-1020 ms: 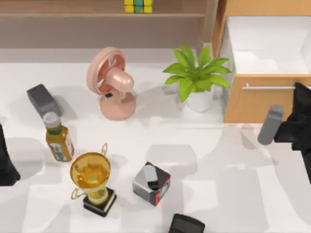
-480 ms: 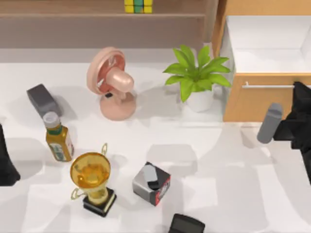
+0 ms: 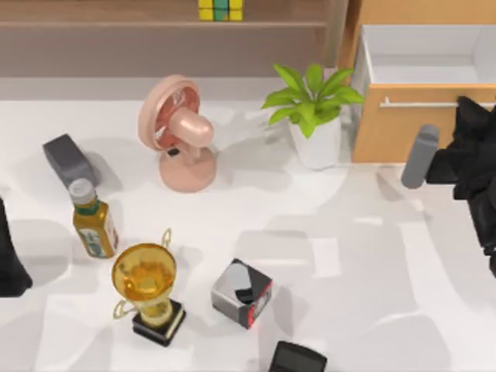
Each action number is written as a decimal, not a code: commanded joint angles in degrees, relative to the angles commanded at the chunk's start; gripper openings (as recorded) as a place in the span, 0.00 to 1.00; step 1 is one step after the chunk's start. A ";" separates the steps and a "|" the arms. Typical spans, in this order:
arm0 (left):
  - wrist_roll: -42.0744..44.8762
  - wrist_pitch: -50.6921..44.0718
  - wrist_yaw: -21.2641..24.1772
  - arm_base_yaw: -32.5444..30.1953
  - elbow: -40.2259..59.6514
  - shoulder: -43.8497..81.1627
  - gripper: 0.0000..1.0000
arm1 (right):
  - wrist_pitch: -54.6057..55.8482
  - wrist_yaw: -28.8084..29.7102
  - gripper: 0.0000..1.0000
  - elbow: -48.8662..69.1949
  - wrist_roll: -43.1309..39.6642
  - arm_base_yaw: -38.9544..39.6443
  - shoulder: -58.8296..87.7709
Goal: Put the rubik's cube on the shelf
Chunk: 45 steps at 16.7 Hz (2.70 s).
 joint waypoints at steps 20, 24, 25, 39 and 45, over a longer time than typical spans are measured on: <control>0.00 0.00 0.00 0.00 0.00 0.00 1.00 | -9.54 -2.68 0.00 15.60 0.07 -2.69 6.14; 0.00 0.00 0.00 0.00 0.00 0.00 1.00 | -10.69 -2.63 0.00 17.49 0.17 -3.59 6.71; 0.00 0.00 0.00 0.00 0.00 0.00 1.00 | -11.56 -2.72 0.00 19.16 0.15 -4.19 7.30; 0.00 0.00 0.00 0.00 0.00 0.00 1.00 | -18.81 -4.45 0.23 31.97 0.11 -4.50 13.29; 0.00 0.00 0.00 0.00 0.00 0.00 1.00 | -18.81 -4.45 0.68 31.97 0.11 -4.50 13.29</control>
